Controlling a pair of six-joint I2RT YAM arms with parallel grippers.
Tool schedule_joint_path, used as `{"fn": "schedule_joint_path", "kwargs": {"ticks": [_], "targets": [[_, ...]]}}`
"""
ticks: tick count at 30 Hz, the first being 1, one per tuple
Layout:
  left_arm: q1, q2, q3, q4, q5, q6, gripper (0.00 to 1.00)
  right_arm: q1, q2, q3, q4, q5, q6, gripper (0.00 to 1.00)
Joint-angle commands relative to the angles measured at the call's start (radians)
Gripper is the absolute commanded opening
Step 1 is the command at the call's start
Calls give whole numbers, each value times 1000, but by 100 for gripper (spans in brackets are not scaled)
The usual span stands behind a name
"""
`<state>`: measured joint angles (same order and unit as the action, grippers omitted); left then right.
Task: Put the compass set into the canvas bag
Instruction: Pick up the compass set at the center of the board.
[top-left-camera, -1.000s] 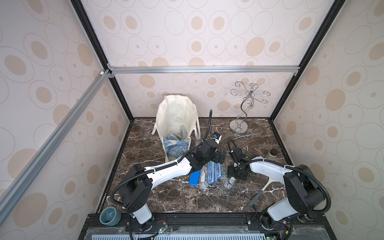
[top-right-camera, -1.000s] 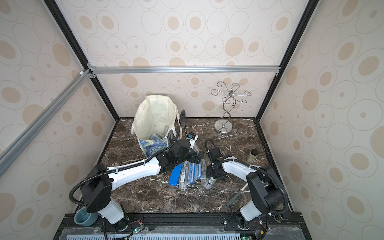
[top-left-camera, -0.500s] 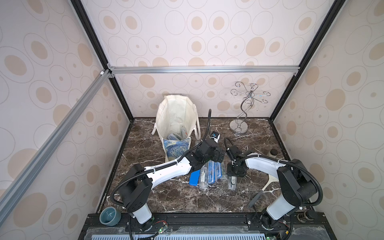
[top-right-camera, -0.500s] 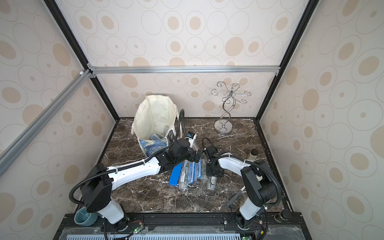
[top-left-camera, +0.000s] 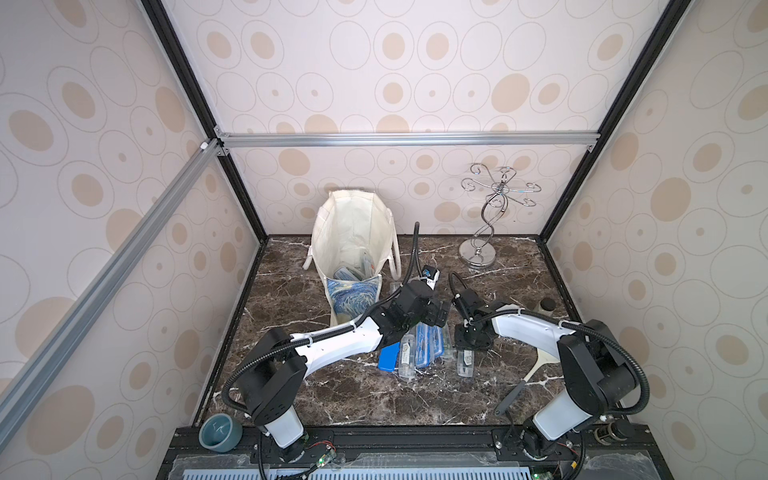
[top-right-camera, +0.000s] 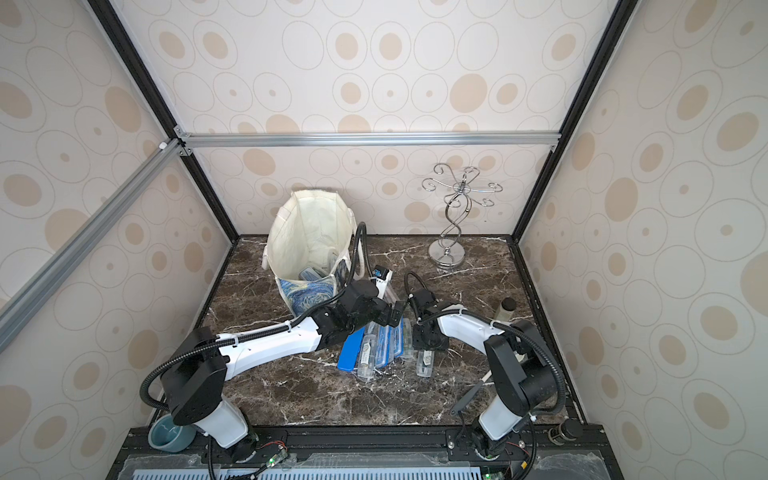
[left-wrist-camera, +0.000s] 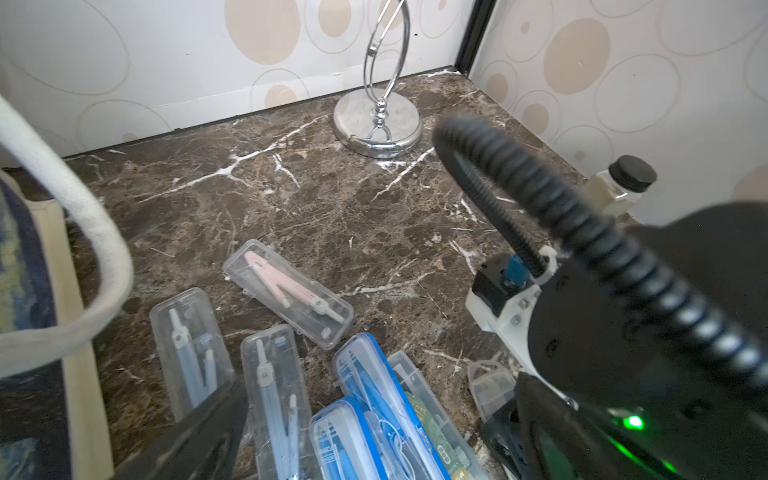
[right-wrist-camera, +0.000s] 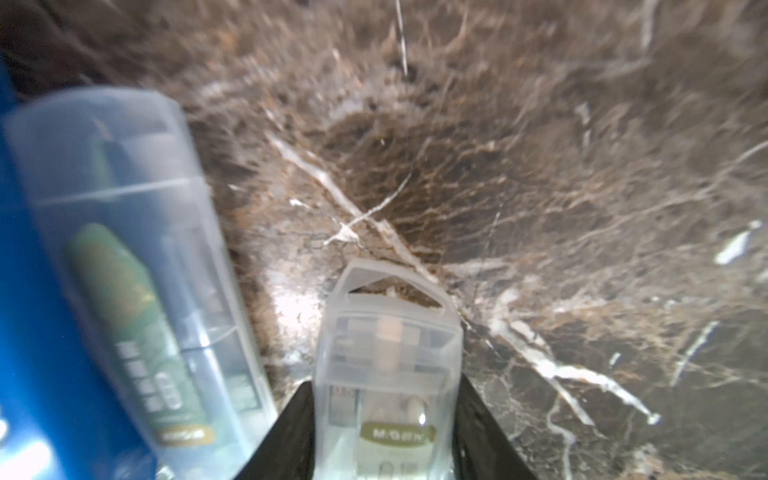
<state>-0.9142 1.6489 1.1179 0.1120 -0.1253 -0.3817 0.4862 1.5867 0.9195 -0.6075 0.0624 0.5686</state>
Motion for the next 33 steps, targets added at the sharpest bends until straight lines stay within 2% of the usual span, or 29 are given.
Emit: {"fn": "schedule_joint_path", "kwargs": {"ticks": [1, 11, 19, 22, 28, 33], "targets": [[-1, -53, -38, 103, 41, -20, 100, -20, -81, 38, 17, 10, -49, 47], [3, -144, -193, 384, 191, -23, 100, -136, -287, 79, 57, -97, -140, 47], [2, -57, -181, 498, 438, -48, 98, -174, -353, 154, 100, -181, -175, 47], [-2, -29, -188, 572, 495, -71, 97, -174, -355, 177, 115, -205, -177, 47], [-2, 37, -165, 627, 478, -114, 89, -176, -355, 201, 134, -264, -169, 47], [-1, 85, -149, 691, 424, -164, 77, -176, -365, 199, 145, -286, -159, 47]]}}
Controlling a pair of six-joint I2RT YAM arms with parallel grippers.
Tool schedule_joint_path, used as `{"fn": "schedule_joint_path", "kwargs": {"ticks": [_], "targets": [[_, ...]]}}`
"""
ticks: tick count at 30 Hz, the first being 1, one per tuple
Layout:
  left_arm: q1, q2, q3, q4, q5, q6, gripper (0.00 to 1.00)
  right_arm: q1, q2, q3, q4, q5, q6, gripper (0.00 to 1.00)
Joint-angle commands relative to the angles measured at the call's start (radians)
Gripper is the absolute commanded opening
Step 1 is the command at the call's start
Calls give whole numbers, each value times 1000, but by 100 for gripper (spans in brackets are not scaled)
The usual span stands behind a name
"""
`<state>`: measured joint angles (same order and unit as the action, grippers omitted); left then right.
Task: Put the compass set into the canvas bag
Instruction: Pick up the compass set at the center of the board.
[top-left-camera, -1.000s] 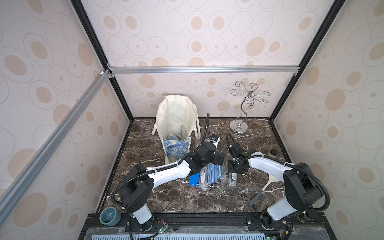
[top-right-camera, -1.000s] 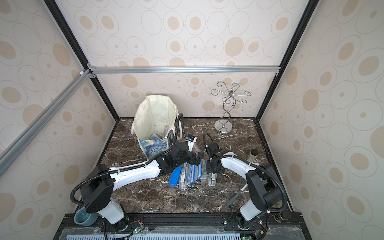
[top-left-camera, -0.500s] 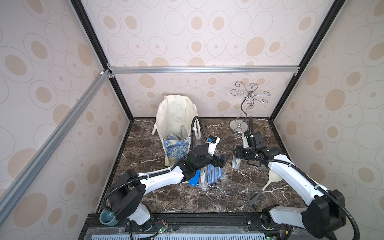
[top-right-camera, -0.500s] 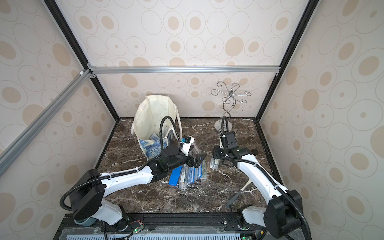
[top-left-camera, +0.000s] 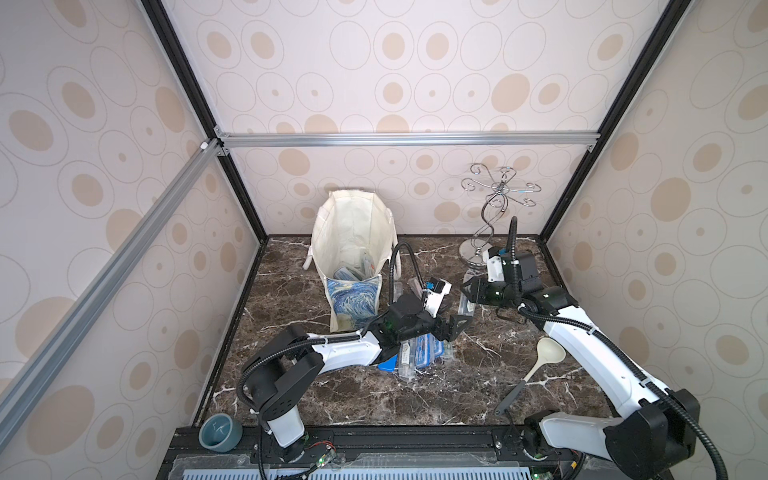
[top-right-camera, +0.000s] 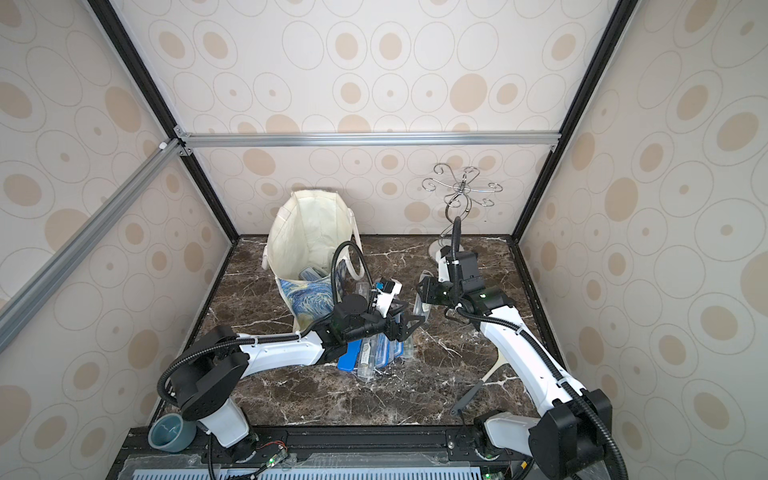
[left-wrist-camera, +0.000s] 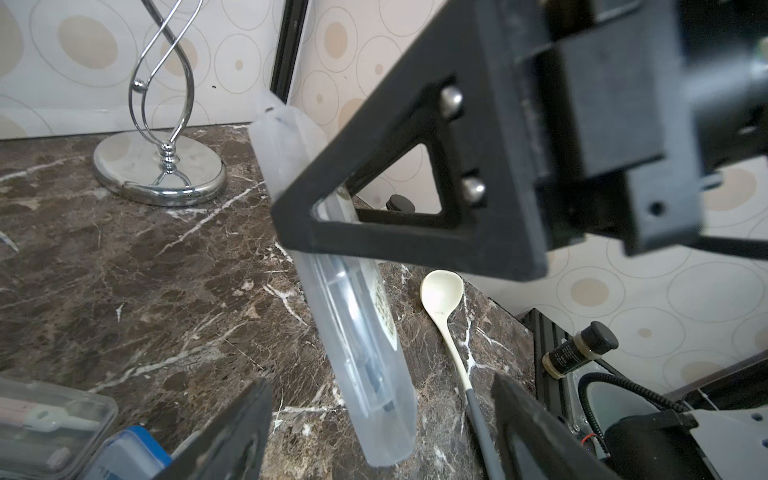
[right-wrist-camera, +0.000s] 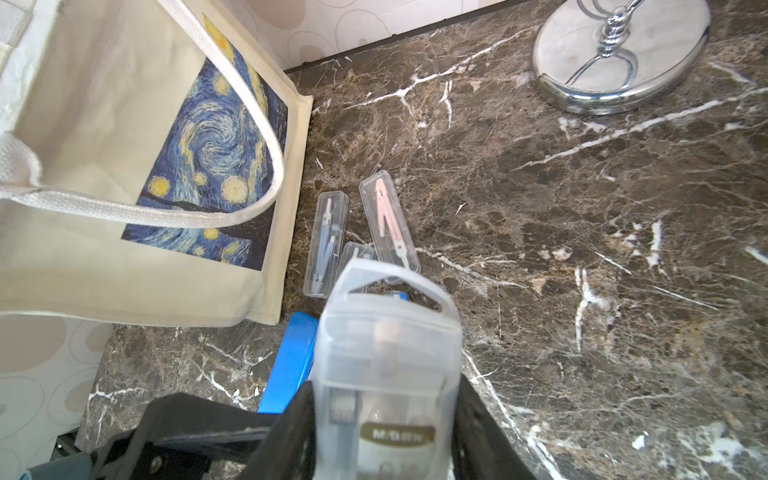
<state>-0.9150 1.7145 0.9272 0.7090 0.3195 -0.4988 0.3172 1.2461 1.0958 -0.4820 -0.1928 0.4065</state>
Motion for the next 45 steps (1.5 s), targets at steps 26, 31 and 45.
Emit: {"fn": "schedule_joint_path", "kwargs": {"ticks": [26, 31, 45], "targets": [[0, 136, 127, 202, 23, -193, 16, -10, -37, 14, 58, -45, 23, 49], [1, 131, 140, 172, 13, -180, 16, -20, -67, 6, 24, 66, 20, 89], [1, 70, 406, -306, -202, 54, 14, -67, -307, -77, -38, 419, 12, 100]]}}
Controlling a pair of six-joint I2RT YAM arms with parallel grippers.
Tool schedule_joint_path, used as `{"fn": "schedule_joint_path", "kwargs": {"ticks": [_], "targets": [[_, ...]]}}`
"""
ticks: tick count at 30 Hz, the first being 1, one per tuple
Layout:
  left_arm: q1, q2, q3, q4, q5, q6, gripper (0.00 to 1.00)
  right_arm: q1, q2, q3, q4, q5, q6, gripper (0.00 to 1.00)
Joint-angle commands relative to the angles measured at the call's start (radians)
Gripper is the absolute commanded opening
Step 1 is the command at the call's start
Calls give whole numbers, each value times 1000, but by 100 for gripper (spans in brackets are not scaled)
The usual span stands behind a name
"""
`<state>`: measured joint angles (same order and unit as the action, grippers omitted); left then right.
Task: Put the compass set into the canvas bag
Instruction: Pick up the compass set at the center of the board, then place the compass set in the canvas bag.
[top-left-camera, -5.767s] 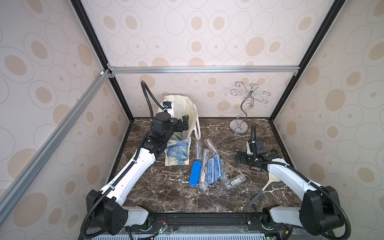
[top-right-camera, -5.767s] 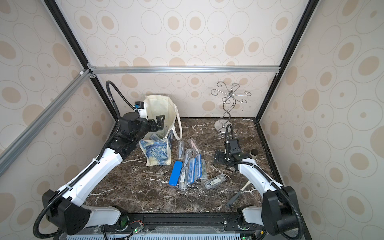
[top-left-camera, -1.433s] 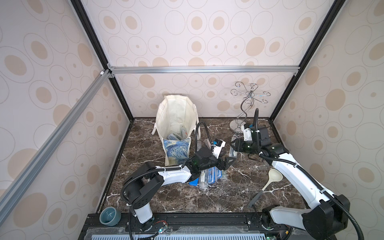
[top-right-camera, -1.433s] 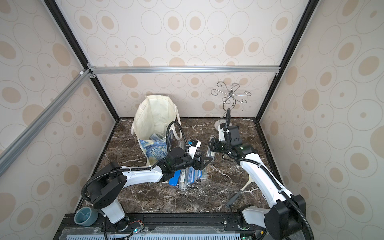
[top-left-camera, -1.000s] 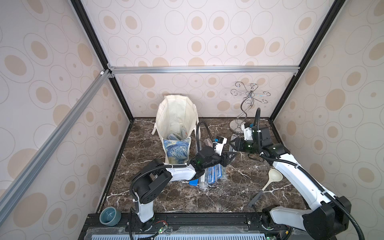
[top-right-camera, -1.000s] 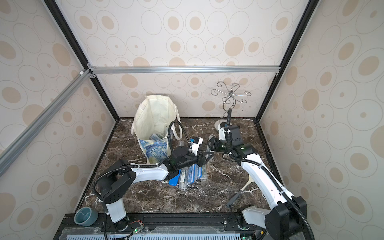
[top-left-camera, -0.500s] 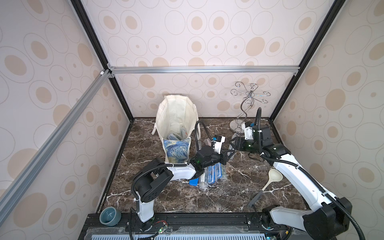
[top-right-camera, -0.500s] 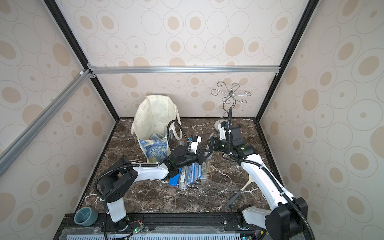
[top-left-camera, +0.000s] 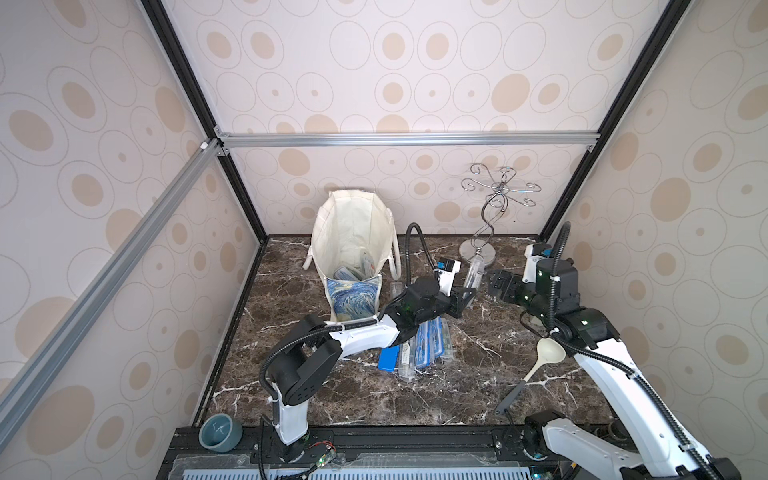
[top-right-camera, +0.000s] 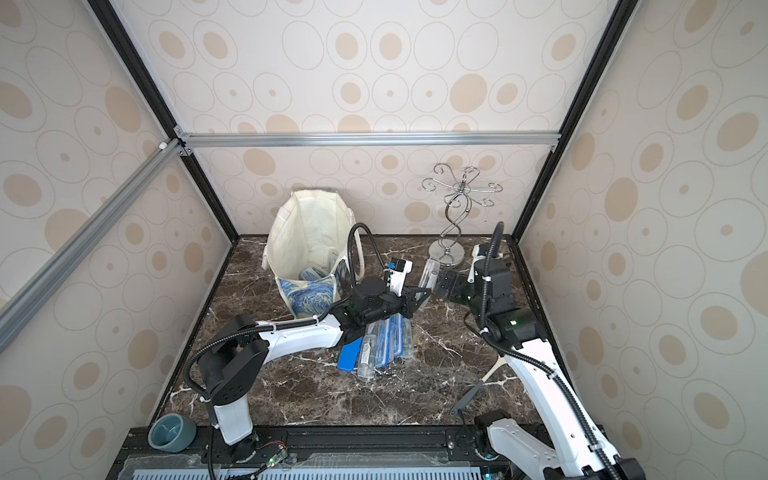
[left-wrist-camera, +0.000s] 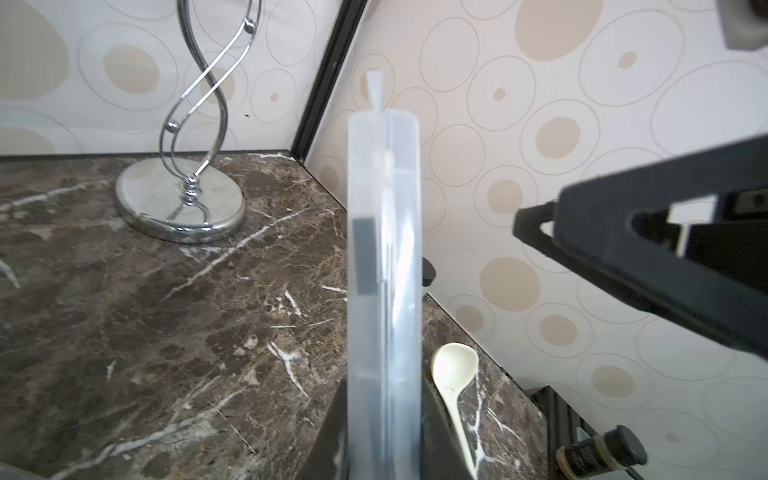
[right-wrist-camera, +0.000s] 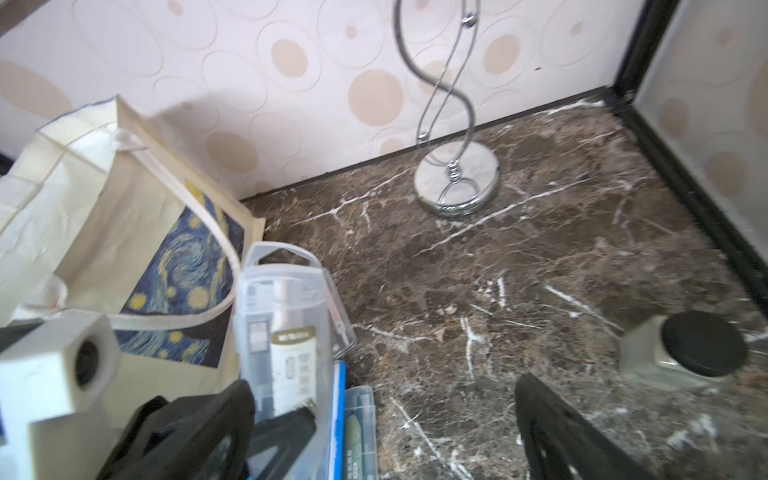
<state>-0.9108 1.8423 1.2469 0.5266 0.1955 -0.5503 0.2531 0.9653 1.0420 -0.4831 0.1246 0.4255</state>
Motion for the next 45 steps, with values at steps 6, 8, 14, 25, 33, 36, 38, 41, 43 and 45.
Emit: {"fn": "schedule_joint_path", "kwargs": {"ticks": [6, 8, 14, 25, 33, 36, 38, 41, 43, 45], "targets": [[8, -114, 236, -360, -260, 242, 15, -4, -41, -70, -46, 132, -6, 100], [20, -129, 287, -441, -338, 271, 15, -3, -30, -82, -50, 132, -2, 100], [102, -210, 368, -613, -553, 322, 16, -3, 22, -126, -33, 95, 8, 100], [391, -294, 276, -733, -560, 299, 17, -4, 97, -187, -11, 39, 31, 100], [465, -184, 205, -749, -511, 281, 17, -3, 108, -200, -23, 38, 30, 100], [486, -130, 186, -755, -483, 264, 17, -3, 110, -207, -26, 32, 30, 100], [495, -99, 178, -765, -481, 255, 17, -3, 112, -208, -29, 29, 30, 100], [503, -64, 164, -772, -484, 245, 18, -3, 116, -211, -36, 28, 28, 100], [507, -47, 156, -778, -480, 237, 19, -4, 118, -213, -36, 27, 28, 100], [511, -37, 146, -778, -477, 233, 20, -4, 120, -217, -35, 26, 28, 100]]}}
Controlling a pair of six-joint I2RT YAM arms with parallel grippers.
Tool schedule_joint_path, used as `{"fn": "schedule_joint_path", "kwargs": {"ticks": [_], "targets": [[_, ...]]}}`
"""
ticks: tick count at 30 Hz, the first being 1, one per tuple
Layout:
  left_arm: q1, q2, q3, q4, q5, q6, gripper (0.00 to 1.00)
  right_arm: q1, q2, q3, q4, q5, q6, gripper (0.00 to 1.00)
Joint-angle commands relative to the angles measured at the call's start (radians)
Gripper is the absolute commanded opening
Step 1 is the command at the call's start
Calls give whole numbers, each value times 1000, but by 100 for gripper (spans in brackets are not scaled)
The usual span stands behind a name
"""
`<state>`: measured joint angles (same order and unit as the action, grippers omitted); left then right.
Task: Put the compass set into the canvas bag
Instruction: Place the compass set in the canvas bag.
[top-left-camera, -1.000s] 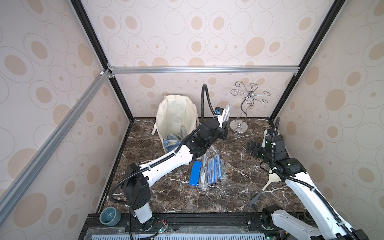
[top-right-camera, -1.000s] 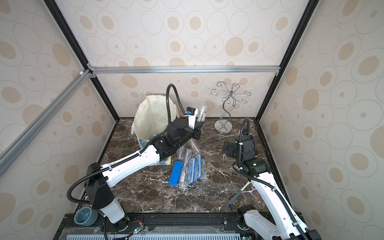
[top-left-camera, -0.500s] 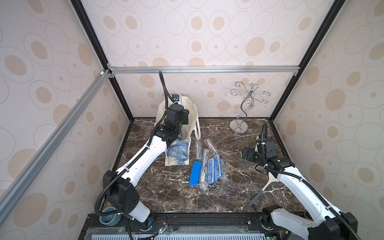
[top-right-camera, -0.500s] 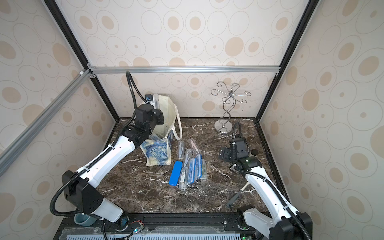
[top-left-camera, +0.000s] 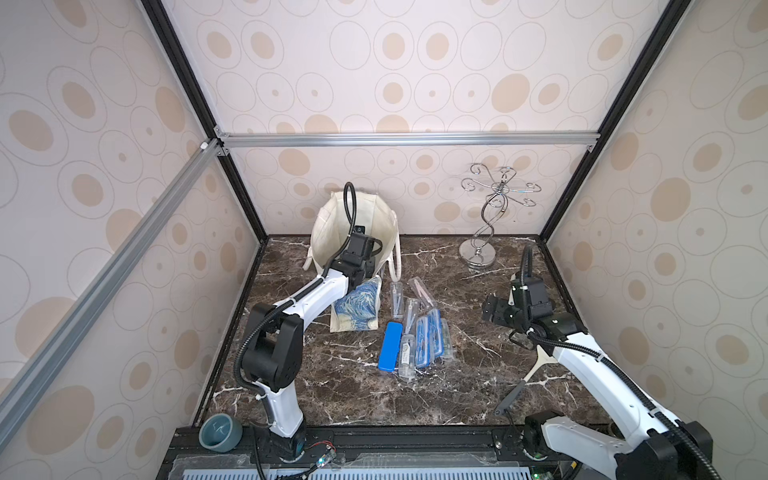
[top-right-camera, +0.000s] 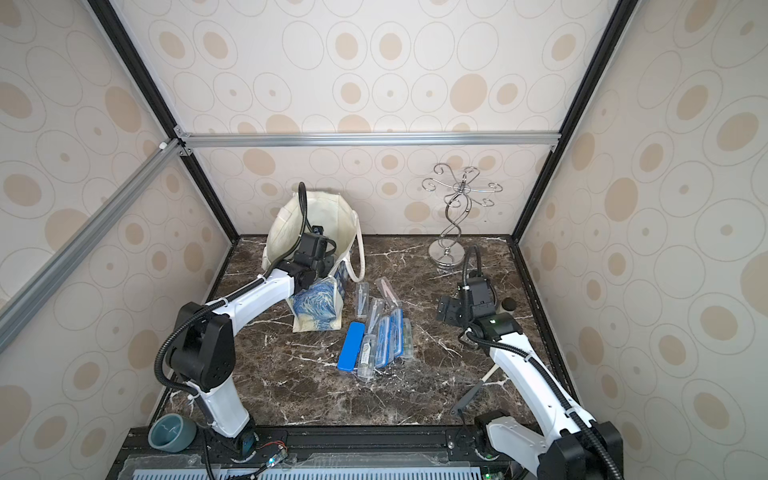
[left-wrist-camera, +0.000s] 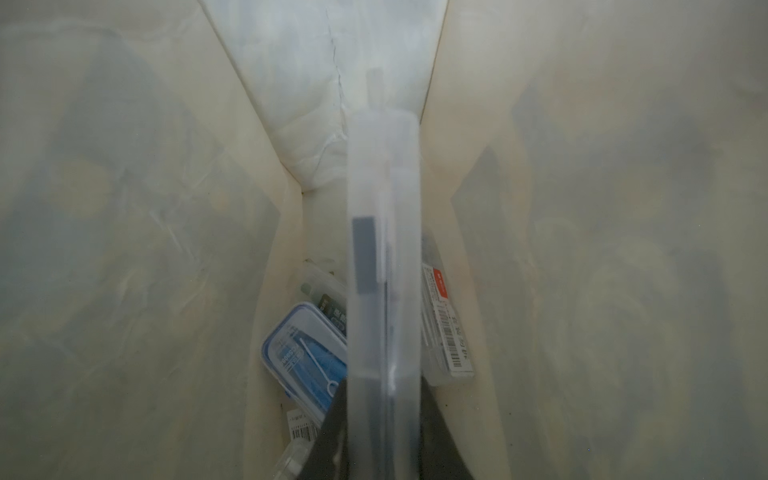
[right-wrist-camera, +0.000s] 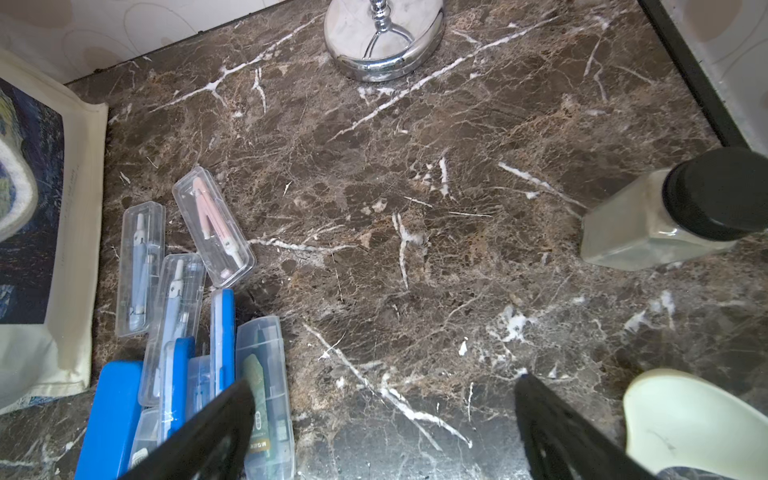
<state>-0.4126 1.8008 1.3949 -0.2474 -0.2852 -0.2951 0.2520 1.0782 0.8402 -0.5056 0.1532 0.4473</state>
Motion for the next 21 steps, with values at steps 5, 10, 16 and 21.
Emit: {"fn": "schedule_joint_path", "kwargs": {"ticks": [5, 10, 16, 21], "targets": [[15, 2, -30, 9, 11, -35, 26, -3, 19, -13, -11, -9, 7, 100], [15, -24, -37, 21, 23, -39, 42, -2, 28, -11, -8, -20, 7, 100], [14, -70, -37, 41, 56, -33, 55, -2, 37, -9, -3, -29, 7, 100], [14, -151, -52, 73, 99, -31, 71, -2, 54, -3, -8, -35, -2, 100]]}}
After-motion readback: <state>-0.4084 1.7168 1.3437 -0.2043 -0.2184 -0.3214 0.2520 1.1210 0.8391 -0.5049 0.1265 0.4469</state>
